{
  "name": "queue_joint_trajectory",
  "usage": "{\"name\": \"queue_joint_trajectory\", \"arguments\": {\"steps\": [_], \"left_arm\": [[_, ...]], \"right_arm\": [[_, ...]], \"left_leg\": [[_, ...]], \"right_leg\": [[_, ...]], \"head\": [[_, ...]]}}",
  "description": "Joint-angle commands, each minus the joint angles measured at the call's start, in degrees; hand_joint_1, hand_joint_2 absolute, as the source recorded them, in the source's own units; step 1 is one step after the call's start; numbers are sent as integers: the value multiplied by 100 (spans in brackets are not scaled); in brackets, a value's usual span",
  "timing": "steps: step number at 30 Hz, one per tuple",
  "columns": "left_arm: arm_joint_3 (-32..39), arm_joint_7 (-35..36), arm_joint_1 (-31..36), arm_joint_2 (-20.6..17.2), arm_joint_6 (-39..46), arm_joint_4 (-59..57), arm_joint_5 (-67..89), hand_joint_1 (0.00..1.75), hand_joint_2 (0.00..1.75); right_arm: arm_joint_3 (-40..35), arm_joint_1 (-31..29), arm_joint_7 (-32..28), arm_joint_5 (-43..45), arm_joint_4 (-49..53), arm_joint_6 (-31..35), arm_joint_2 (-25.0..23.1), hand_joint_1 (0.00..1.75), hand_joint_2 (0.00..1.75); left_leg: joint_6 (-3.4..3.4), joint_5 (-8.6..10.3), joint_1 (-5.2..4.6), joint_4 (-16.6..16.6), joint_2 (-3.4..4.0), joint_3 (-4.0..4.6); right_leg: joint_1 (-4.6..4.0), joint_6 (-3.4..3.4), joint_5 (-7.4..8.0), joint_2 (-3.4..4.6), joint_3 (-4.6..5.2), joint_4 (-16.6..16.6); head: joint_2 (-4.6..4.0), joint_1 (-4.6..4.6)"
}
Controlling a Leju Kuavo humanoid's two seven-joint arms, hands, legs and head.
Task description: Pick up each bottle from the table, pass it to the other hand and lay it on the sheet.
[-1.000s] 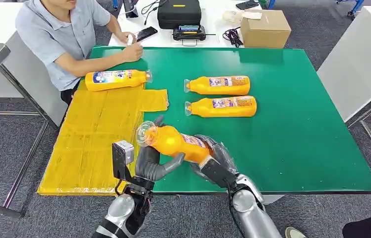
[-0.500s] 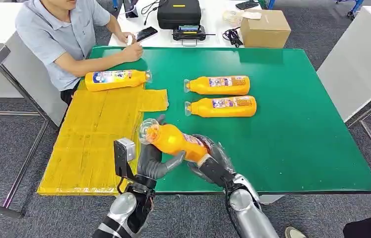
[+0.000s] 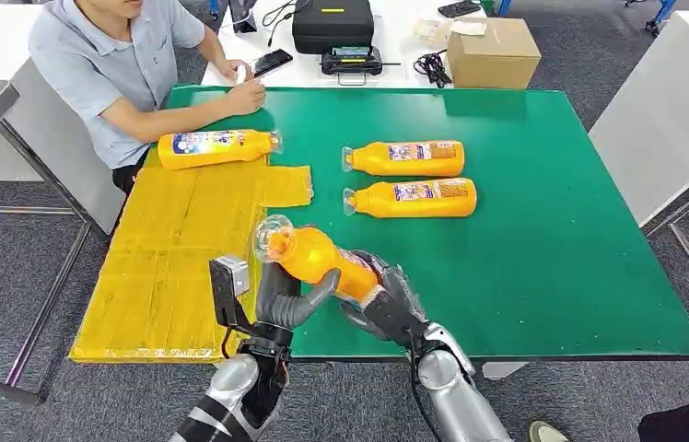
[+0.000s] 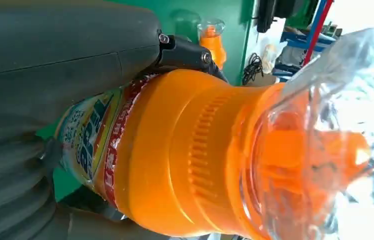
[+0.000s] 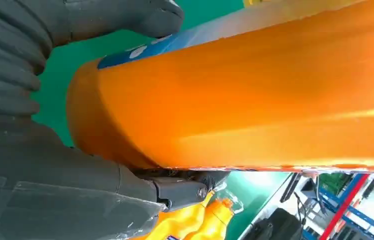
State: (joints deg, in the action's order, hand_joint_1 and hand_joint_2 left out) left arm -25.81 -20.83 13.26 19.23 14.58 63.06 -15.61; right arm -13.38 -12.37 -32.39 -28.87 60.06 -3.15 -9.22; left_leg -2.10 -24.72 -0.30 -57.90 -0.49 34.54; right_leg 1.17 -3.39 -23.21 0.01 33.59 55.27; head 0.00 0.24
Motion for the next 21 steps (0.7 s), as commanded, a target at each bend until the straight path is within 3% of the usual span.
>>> {"name": "queue_joint_trajectory", "arguments": {"steps": [1,10,11,12,18,21], "left_arm": [[-144,35,402,77,130,-646,-196,175,175],[-419,-264,476,-22,499,-740,-654,175,175],[-485,-297,467,-63,563,-660,-721,175,175],[-481,-402,444,-81,648,-573,-745,175,175],[-778,-749,303,-306,1675,-184,17,175,175],[-715,-688,228,-450,1922,-14,482,175,175]], "right_arm": [[-140,-340,-44,86,-507,22,31,175,175],[-407,-284,-9,520,-443,147,254,175,175],[-479,-283,7,590,-445,187,301,58,175],[-482,-264,29,633,-445,262,322,0,175],[-428,-68,50,840,-568,817,520,0,175],[-334,34,23,441,-601,1634,609,0,175]], "left_leg": [[11,-8,6,-2,8,-18],[11,-9,5,1,6,-23],[10,-8,4,1,7,-20],[8,-5,3,3,5,-14],[8,-3,4,5,-3,-13],[8,-5,4,8,-2,-17]], "right_leg": [[-7,15,-6,4,-18,0],[-6,14,-6,2,-23,-3],[-5,13,-5,3,-20,-3],[-4,10,-4,2,-14,-3],[-5,10,-4,-5,-15,-6],[-5,10,-5,-4,-19,-9]], "head": [[0,-2],[0,0],[0,0],[0,0],[0,0],[0,-2]]}}
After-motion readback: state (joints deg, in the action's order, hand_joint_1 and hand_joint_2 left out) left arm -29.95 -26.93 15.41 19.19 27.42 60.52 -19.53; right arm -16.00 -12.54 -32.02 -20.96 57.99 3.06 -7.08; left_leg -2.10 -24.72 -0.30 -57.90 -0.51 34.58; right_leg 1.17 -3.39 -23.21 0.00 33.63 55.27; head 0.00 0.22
